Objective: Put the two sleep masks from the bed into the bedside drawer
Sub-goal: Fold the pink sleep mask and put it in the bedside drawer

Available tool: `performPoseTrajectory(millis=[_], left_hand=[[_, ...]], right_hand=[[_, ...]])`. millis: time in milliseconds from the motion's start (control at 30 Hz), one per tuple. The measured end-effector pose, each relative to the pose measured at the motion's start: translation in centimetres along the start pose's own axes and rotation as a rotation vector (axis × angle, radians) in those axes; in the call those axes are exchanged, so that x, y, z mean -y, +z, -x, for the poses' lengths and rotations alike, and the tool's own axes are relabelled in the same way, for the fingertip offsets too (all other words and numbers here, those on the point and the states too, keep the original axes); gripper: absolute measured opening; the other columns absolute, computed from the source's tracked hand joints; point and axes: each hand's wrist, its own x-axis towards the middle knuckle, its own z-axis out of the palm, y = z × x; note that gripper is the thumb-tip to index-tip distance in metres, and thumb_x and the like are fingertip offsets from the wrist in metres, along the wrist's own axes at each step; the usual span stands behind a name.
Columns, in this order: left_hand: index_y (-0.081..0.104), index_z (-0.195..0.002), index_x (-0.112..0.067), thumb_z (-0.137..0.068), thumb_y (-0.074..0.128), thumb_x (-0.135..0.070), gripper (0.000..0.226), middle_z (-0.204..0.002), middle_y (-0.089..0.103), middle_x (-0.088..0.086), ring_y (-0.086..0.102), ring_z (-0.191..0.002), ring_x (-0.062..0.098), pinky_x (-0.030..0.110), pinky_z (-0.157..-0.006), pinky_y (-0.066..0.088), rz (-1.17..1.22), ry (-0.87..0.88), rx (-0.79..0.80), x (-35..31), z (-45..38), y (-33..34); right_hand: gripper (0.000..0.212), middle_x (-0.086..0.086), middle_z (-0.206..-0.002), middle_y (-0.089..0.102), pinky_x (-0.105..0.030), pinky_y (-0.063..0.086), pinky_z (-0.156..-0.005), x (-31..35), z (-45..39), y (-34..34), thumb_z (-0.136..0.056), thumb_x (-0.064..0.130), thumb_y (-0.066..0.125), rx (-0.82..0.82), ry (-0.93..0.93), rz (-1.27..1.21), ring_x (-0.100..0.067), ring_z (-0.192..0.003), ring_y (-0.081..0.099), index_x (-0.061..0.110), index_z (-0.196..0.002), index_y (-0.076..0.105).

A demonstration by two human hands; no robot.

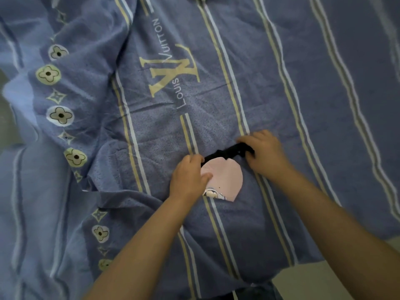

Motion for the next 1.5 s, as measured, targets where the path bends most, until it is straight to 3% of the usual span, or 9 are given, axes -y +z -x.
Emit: performPoseTrajectory(millis=[200, 367, 500, 600, 833, 967, 1233, 1400, 1500], left_hand=[[0.034, -0.130, -0.010, -0.072, 0.068, -0.044, 0.075, -0.125, 0.046, 0.014, 0.040, -0.116, 0.031, 0.040, -0.097, 0.036, -0.097, 0.019, 0.038, -1.1, 1.6, 1.9], [0.047, -0.117, -0.005, -0.077, 0.068, -0.025, 0.049, -0.109, 0.060, 0.016, 0.055, -0.102, 0.033, 0.042, -0.088, 0.043, -0.070, 0.111, -0.067, -2.8, 2.3, 3.0], [0.055, -0.109, -0.003, -0.079, 0.065, -0.011, 0.032, -0.091, 0.070, 0.015, 0.065, -0.084, 0.030, 0.040, -0.077, 0.047, -0.011, 0.283, -0.140, -3.5, 3.1, 3.1], [0.046, -0.117, -0.006, -0.089, 0.048, -0.010, 0.029, -0.112, 0.056, 0.015, 0.052, -0.102, 0.030, 0.033, -0.083, 0.037, 0.126, 0.186, -0.075, -3.7, 3.0, 1.7], [0.047, -0.085, -0.010, -0.093, 0.045, -0.018, 0.011, -0.068, 0.046, -0.004, 0.045, -0.070, 0.019, 0.027, -0.055, 0.028, 0.192, 0.280, 0.125, -5.6, 7.7, -8.0], [0.056, -0.081, -0.004, -0.091, 0.050, -0.016, 0.017, -0.069, 0.049, 0.003, 0.046, -0.068, 0.019, 0.018, -0.054, 0.032, 0.137, 0.358, -0.028, -8.3, 11.4, -14.5], [0.055, -0.091, -0.004, -0.087, 0.051, -0.017, 0.015, -0.099, 0.060, 0.018, 0.054, -0.094, 0.033, 0.039, -0.068, 0.038, -0.424, 0.341, -0.442, -11.0, 17.8, -26.5], [0.054, -0.091, -0.005, -0.086, 0.050, -0.014, 0.011, -0.102, 0.060, 0.018, 0.054, -0.095, 0.033, 0.039, -0.072, 0.041, -0.517, 0.329, -0.393, -12.4, 21.3, -29.9], [0.060, -0.095, -0.008, -0.084, 0.051, -0.013, 0.015, -0.100, 0.065, 0.017, 0.057, -0.094, 0.032, 0.034, -0.069, 0.042, -0.400, 0.374, -0.403, -13.8, 22.4, -31.1]], right_hand=[[0.025, -0.026, -0.105, 0.066, -0.035, 0.043, -0.085, -0.8, -0.3, -1.3, -0.078, -0.006, 0.057, -0.121, 0.127, -0.142, -0.038, -0.098, 0.059, -0.002, -0.103, 0.062], [0.009, -0.010, -0.083, 0.061, -0.024, 0.040, -0.070, -1.8, -0.4, -3.2, -0.083, 0.003, 0.056, -0.268, 0.333, -0.427, -0.014, -0.073, 0.055, 0.007, -0.080, 0.063], [0.031, 0.000, -0.066, 0.052, -0.023, 0.045, -0.067, -2.1, -0.5, -4.9, -0.088, 0.006, 0.049, -0.299, 0.535, -0.953, -0.007, -0.064, 0.052, 0.022, -0.062, 0.053], [0.030, 0.001, -0.064, 0.053, -0.028, 0.051, -0.064, -1.6, 0.2, -6.0, -0.090, 0.006, 0.045, -0.233, 0.491, -1.033, -0.007, -0.061, 0.055, 0.020, -0.064, 0.052], [0.034, 0.010, -0.038, 0.052, -0.019, 0.056, -0.051, 3.2, 2.7, -13.1, -0.094, 0.005, 0.032, -0.040, 0.240, -1.261, -0.004, -0.042, 0.054, 0.015, -0.064, 0.045], [0.031, 0.009, -0.031, 0.040, -0.017, 0.052, -0.047, 9.2, 3.4, -17.9, -0.091, -0.001, 0.038, 0.062, 0.028, -1.078, -0.002, -0.031, 0.037, 0.016, -0.067, 0.047], [0.036, 0.006, -0.042, 0.052, -0.017, 0.042, -0.051, 17.0, 6.1, -30.0, -0.079, -0.008, 0.058, 0.375, -0.270, -0.540, -0.003, -0.042, 0.048, 0.028, -0.084, 0.061], [0.019, 0.000, -0.052, 0.051, -0.015, 0.031, -0.044, 20.9, 7.5, -34.5, -0.074, -0.004, 0.057, -0.100, -0.428, 0.004, -0.009, -0.048, 0.048, 0.013, -0.081, 0.060], [0.006, -0.009, -0.061, 0.061, -0.024, 0.031, -0.054, 23.5, 7.8, -35.3, -0.083, 0.014, 0.056, -0.097, -0.472, 0.323, -0.025, -0.058, 0.054, 0.010, -0.080, 0.059]])
